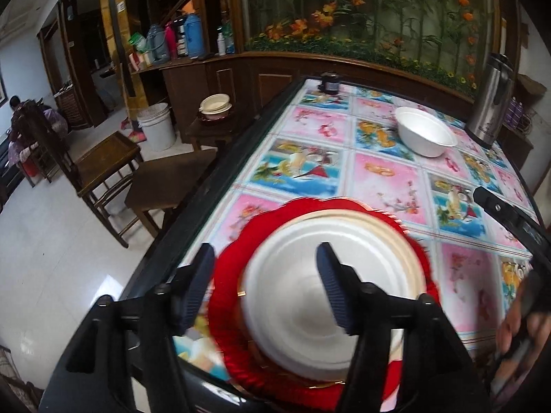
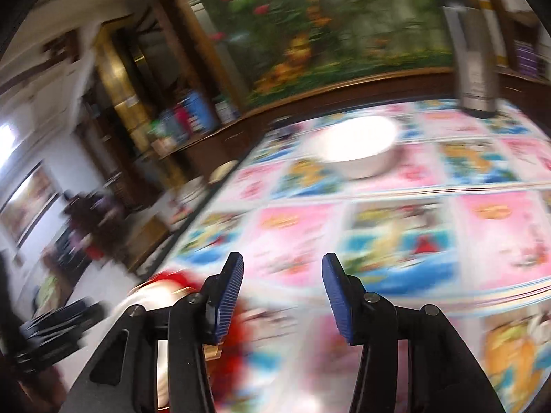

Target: Organize plates and bowls

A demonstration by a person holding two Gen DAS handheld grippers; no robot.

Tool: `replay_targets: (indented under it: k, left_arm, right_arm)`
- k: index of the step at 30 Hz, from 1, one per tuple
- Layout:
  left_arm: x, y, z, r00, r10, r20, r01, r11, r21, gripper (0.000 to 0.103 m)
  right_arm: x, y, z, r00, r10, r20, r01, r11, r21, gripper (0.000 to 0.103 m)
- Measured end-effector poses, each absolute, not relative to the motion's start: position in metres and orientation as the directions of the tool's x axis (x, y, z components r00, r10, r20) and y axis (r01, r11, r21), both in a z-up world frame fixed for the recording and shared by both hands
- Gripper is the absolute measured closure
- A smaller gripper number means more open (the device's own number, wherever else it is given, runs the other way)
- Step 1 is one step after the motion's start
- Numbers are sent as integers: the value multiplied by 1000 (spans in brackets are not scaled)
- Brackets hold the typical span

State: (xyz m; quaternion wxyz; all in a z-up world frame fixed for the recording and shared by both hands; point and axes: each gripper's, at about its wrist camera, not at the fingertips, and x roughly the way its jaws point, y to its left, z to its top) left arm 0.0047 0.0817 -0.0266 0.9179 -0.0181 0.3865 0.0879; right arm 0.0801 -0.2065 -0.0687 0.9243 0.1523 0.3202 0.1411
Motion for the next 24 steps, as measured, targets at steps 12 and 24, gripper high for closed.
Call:
replay_targets:
  k: [12, 24]
  left_arm:
    - [102, -27, 10, 636, -1, -772, -48, 998, -40, 26]
    - [256, -72, -16, 517, 168, -840, -248, 968, 41, 26]
  right_arm:
    - [131, -374, -105, 783, 82, -617, 244, 872, 425, 45]
    - [137, -423, -109, 789, 137, -598, 283, 784, 553, 43]
